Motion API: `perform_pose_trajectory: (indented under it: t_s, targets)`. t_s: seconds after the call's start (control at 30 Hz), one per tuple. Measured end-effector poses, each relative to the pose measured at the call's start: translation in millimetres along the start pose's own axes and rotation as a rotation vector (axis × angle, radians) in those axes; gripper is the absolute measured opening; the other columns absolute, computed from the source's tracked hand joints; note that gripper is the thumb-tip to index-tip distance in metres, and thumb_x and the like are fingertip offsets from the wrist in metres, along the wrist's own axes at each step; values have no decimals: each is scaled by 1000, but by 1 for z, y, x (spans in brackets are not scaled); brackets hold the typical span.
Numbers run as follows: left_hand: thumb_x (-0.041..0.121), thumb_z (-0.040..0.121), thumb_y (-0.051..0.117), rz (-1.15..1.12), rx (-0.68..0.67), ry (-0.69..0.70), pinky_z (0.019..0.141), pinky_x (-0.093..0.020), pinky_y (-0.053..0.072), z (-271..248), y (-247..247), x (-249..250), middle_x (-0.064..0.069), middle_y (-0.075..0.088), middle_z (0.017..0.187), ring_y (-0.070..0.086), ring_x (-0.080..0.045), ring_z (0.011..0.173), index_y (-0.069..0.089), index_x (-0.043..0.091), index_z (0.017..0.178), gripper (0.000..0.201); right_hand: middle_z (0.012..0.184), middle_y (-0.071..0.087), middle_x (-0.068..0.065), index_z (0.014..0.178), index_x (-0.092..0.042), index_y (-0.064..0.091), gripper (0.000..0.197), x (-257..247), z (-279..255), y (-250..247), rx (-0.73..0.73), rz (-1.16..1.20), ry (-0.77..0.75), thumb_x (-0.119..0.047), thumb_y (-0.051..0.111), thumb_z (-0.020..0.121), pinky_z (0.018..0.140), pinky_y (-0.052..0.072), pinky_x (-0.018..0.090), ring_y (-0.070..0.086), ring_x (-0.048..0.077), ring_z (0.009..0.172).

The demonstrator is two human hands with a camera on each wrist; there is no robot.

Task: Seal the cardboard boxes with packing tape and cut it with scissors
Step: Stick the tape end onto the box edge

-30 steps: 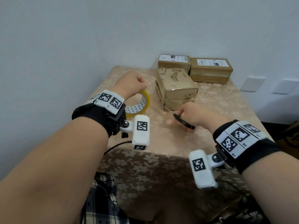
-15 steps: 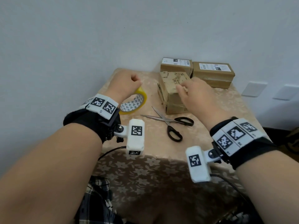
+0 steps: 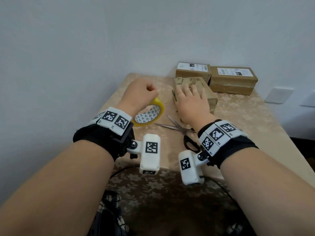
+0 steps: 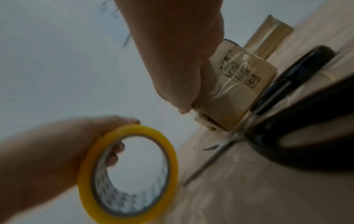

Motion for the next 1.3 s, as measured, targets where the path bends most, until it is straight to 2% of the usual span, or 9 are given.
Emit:
perform_pose_trajectory:
  t_s: [0.1, 0.2, 0.33, 0.47, 0.63, 0.83, 1.07, 1.17, 1.3]
  targets:
    - [21, 88, 60, -40, -45, 10, 60, -13, 37, 1, 4, 6, 6, 62, 78, 53, -4, 72, 69, 13, 82, 13, 160, 14, -1, 153, -24, 14, 49, 6, 1, -7, -32, 156, -91, -27, 22, 104, 116, -1, 53, 9, 26, 148]
    - [18, 86, 63, -171, -116, -10, 61, -15, 40, 2, 12, 15, 9, 57, 67, 50, 0, 63, 69, 10, 80, 12, 135, 55, 7, 135, -19, 50, 40, 31, -4, -30, 163, 492, -17, -31, 27, 104, 110, 27, 44, 45, 28, 130]
    - [15, 86, 63, -350, -209, -102, 45, -16, 44, 0, 24, 26, 10, 53, 55, 49, -1, 47, 62, 14, 66, 21, 146, 45, 8, 137, -22, 50, 40, 68, -13, -26, 101, 549, 186, -34, 34, 102, 113, 20, 45, 23, 28, 144]
    - [18, 88, 61, -411, -354, -167, 38, -14, 38, -6, 40, 35, 6, 52, 51, 46, -3, 38, 66, 9, 85, 11, 139, 53, 5, 138, -16, 51, 39, 72, -23, -27, 101, 642, 146, -26, 38, 103, 104, 34, 30, 41, 23, 134]
    - [18, 89, 59, -457, -405, -185, 37, -13, 36, -8, 53, 42, 12, 50, 42, 43, -1, 35, 67, 10, 86, 12, 121, 62, 16, 124, -3, 54, 40, 74, -40, -33, 39, 464, 197, -33, 42, 100, 90, 45, 38, 56, 32, 112]
    - [18, 90, 60, -451, -385, -204, 37, -13, 36, -4, 68, 47, 11, 51, 44, 43, -4, 36, 63, 13, 76, 15, 91, 58, 9, 95, -8, 58, 19, 69, -48, -39, -46, 237, 262, -20, 42, 97, 48, 31, 26, 50, 24, 78]
    - [22, 91, 56, -246, -233, -28, 53, -23, 49, 7, 53, 53, 5, 60, 81, 56, -12, 69, 64, 14, 86, 12, 56, 41, -3, 58, -16, 43, 51, 76, -44, -70, 253, 697, 181, -48, 41, 98, 52, 26, 27, 39, 13, 56]
    - [22, 93, 50, -137, -178, 46, 67, -32, 51, 7, 48, 55, 7, 57, 77, 54, -9, 69, 64, 15, 88, 17, 78, 64, 4, 84, -8, 68, 50, 58, -37, -68, 162, 963, 100, -56, 55, 89, 66, 45, 28, 56, 13, 71]
    - [18, 94, 43, -164, -110, 80, 60, -28, 43, 4, 38, 56, 12, 51, 68, 48, -4, 62, 59, 21, 76, 24, 83, 72, 9, 91, -2, 72, 36, 41, -25, -52, 42, 1103, 81, -37, 73, 82, 74, 58, 29, 69, 20, 79]
Point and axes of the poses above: each hand's wrist, its own z-axis towards the middle knuckle, its own y-axis out of the palm, x = y × z, the point moved 6 cm from there along z, towards the middle knuckle
